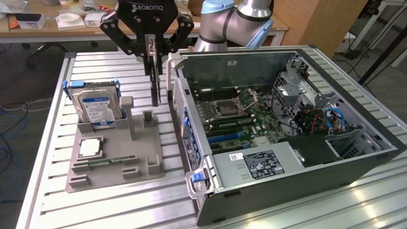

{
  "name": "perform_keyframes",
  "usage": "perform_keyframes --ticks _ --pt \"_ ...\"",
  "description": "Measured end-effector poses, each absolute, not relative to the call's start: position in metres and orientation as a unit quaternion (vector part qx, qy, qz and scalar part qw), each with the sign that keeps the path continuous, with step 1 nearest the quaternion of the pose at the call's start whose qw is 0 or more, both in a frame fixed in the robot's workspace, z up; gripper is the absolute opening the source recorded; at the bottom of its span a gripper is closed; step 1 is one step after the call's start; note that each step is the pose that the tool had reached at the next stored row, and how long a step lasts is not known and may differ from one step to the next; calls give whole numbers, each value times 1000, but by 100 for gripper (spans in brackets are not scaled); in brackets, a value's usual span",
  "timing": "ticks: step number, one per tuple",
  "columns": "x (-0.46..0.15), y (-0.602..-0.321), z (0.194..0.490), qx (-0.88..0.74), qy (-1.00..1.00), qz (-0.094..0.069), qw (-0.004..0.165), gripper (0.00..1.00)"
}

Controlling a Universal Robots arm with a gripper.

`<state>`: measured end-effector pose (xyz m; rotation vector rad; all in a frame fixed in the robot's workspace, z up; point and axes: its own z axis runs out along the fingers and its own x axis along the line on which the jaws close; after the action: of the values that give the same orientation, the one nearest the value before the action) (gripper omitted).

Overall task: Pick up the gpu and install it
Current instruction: 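Pick up the gpu and move the gpu toward the slot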

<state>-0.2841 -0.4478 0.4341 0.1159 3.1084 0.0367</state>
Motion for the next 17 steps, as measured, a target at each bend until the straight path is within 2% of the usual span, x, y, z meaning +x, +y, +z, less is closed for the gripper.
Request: perform_keyframes --ticks 17 --pt "-266 -448 434 37 999 12 15 26"
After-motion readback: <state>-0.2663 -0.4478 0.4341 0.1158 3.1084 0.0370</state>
